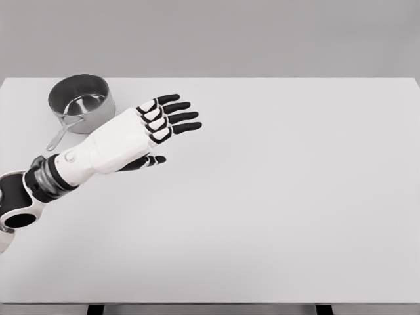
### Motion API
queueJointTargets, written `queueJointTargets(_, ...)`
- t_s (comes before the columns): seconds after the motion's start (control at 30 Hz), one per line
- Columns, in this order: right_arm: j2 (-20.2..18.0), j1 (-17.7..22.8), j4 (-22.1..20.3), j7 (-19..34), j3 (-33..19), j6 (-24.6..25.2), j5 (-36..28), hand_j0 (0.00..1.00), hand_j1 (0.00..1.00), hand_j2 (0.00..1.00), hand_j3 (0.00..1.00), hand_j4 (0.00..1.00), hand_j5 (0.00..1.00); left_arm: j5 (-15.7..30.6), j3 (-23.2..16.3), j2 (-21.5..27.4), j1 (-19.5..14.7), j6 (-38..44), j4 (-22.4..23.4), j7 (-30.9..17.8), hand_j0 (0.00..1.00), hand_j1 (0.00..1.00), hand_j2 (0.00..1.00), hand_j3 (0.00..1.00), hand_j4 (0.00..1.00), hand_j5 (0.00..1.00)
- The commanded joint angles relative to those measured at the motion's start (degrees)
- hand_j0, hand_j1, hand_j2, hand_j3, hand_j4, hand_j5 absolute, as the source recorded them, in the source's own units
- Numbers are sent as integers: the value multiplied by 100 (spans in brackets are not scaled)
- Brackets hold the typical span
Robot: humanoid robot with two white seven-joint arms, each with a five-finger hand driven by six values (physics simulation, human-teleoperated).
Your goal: Rotate pot handle
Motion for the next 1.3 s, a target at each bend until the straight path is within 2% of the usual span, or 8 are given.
queueJointTargets(0.0, 0, 0, -6, -34, -1, -29, -7, 100, 100, 100, 100, 100, 100, 37, 9, 11, 0, -5, -1, 4, 100, 100, 100, 100, 100, 100)
queueJointTargets(0.23, 0, 0, 3, -43, 8, 15, 1, 100, 100, 100, 100, 100, 100, 19, 18, 20, -9, -5, -1, -5, 100, 100, 100, 100, 100, 100)
queueJointTargets(0.37, 0, 0, 11, -43, -1, 15, 1, 100, 100, 100, 100, 100, 100, -543, 465, -7, -35, -5, 236, 48, 100, 100, 100, 100, 100, 100)
queueJointTargets(0.43, 0, 0, 11, -43, -1, 15, 1, 100, 100, 100, 100, 100, 100, -596, 562, 11, -105, -5, 254, 48, 100, 100, 100, 100, 100, 100)
queueJointTargets(0.57, 0, 0, 11, -43, -1, 15, 1, 100, 100, 100, 100, 100, 100, -1071, 615, -138, -184, -5, 772, 74, 100, 100, 100, 100, 100, 100)
queueJointTargets(0.67, 0, 0, 11, -43, -1, 15, 1, 100, 100, 100, 100, 100, 100, -1537, 870, -411, -229, -5, 1264, 92, 100, 100, 100, 100, 100, 100)
queueJointTargets(1.03, 0, 0, 11, -43, -1, 15, 1, 100, 100, 100, 100, 100, 100, -1800, 870, -947, -290, -5, 1924, 92, 100, 100, 100, 100, 100, 100)
queueJointTargets(1.27, 0, 0, 11, -43, -1, 15, 1, 100, 100, 100, 100, 100, 100, -1879, 870, -921, -281, -5, 2020, 92, 100, 100, 100, 100, 100, 100)
